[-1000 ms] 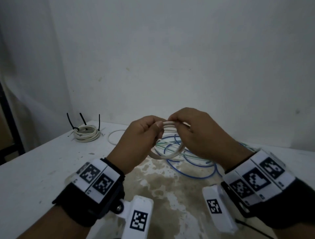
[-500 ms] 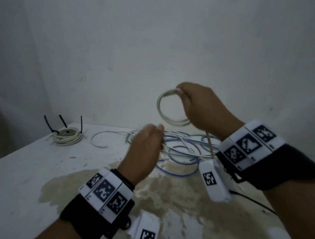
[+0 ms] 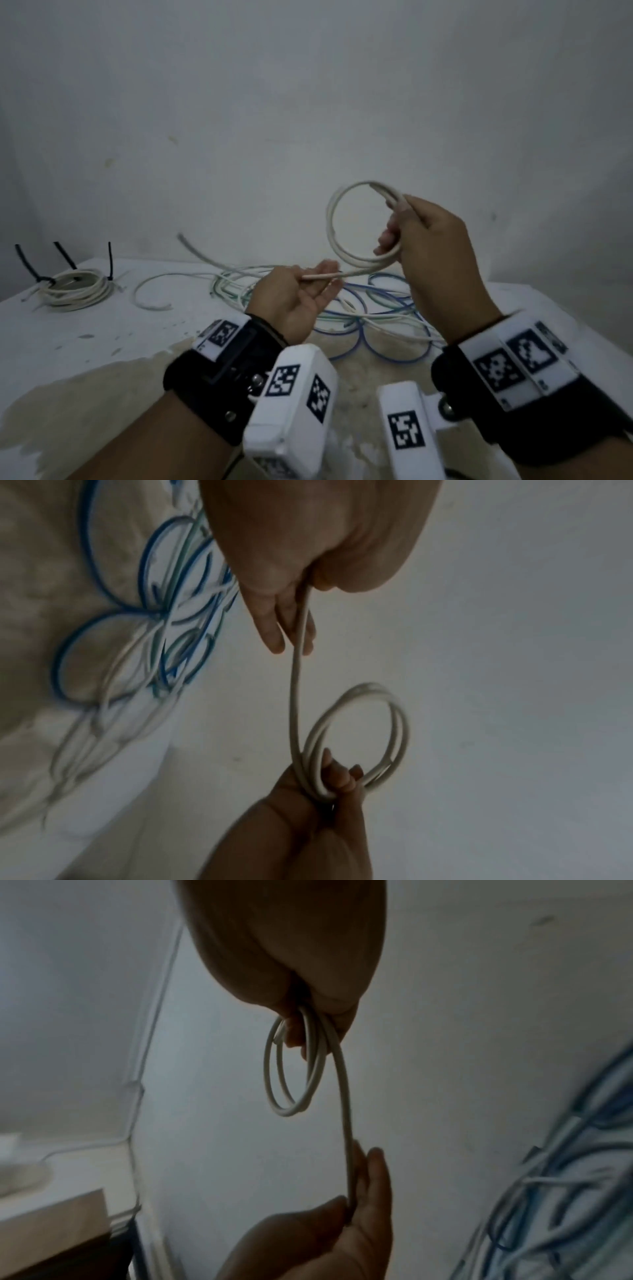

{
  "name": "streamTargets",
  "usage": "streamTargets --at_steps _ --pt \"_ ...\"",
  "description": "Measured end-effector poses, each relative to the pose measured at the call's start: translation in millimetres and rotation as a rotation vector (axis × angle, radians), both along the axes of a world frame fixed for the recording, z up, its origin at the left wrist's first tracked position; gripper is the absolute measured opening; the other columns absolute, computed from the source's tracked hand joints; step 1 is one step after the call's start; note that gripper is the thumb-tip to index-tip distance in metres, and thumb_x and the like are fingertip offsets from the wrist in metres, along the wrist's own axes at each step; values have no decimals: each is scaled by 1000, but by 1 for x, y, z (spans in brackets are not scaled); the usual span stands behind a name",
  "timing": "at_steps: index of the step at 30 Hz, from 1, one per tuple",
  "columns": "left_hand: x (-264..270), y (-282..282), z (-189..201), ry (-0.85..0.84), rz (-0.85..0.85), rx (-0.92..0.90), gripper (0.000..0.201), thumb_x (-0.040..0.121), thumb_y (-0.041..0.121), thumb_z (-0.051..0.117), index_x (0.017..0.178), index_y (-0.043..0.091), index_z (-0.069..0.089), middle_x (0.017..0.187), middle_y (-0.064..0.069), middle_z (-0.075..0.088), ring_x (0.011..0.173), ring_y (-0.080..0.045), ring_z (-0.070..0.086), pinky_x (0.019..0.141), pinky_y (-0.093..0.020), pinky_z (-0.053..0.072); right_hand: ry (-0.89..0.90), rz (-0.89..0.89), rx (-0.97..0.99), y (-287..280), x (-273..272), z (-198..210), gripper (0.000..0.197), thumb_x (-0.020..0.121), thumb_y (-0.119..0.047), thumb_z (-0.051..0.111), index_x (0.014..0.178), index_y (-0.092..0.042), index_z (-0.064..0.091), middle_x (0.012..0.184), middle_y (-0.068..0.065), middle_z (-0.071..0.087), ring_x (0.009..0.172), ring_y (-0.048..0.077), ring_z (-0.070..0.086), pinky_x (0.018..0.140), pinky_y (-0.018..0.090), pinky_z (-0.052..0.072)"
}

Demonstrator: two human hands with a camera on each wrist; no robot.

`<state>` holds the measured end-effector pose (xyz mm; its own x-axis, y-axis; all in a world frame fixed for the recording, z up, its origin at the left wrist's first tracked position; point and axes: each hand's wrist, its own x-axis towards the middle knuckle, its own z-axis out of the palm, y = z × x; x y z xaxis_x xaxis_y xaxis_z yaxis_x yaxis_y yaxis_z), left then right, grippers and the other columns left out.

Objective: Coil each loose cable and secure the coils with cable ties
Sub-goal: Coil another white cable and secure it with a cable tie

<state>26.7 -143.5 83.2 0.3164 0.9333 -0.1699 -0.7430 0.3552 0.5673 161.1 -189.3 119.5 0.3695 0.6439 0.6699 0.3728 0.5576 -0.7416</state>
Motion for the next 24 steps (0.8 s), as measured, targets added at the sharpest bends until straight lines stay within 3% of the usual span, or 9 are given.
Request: streamTargets --at_steps 4,8,10,12,14,17,21,22,24 --pt "8 3 -24 110 139 54 19 100 3 37 114 2 50 77 -11 53 63 -18 56 64 -36 54 421 154 -83 4 18 -35 36 99 -11 42 65 -7 49 47 -3 50 48 12 53 67 42 52" --pt "12 4 -49 206 186 91 37 103 11 37 139 0 37 67 -5 47 55 -17 48 60 -31 52 624 289 -98 7 21 -60 34 100 -9 39 67 -6 47 52 -2 46 47 10 48 63 31 52" --pt "11 2 -57 317 203 152 32 104 14 34 133 3 41 70 -7 52 55 -18 51 60 -32 49 552 256 -123 10 21 -74 28 101 -10 39 75 -12 52 52 -4 44 47 8 44 59 28 48" --pt "11 1 -64 453 259 242 19 104 11 31 112 19 46 73 -10 53 53 -18 53 57 -32 49 433 179 -181 13 21 -89 16 101 -13 40 97 -18 55 49 -8 46 46 5 45 61 29 48" --pt "10 3 -71 519 311 298 20 104 9 30 110 25 40 72 -11 52 48 -17 54 55 -32 51 341 119 -236 16 18 -104 16 100 -16 43 110 -12 55 50 -10 49 47 5 46 63 32 48" --pt "6 6 -81 531 331 347 20 103 9 32 120 15 42 73 -12 56 58 -20 59 56 -26 54 238 71 -275 14 14 -119 18 100 -18 44 109 -14 60 50 -10 49 49 7 45 64 37 47" --pt "-2 11 -85 538 283 404 22 102 6 39 121 6 49 95 -17 64 81 -25 65 70 -29 57 146 77 -324 9 13 -124 24 100 -20 44 112 -16 63 50 -9 50 47 6 45 59 34 46" --pt "-3 12 -87 542 268 426 21 101 5 38 118 6 51 99 -17 63 83 -26 64 69 -26 57 104 81 -331 9 13 -125 24 99 -21 45 105 -13 67 51 -8 51 46 7 46 59 39 47" --pt "-5 14 -91 634 253 494 24 102 5 37 116 17 52 101 -12 63 88 -26 64 72 -25 57 57 89 -369 9 11 -129 23 99 -20 46 101 -25 68 55 -11 54 46 6 47 62 45 50"
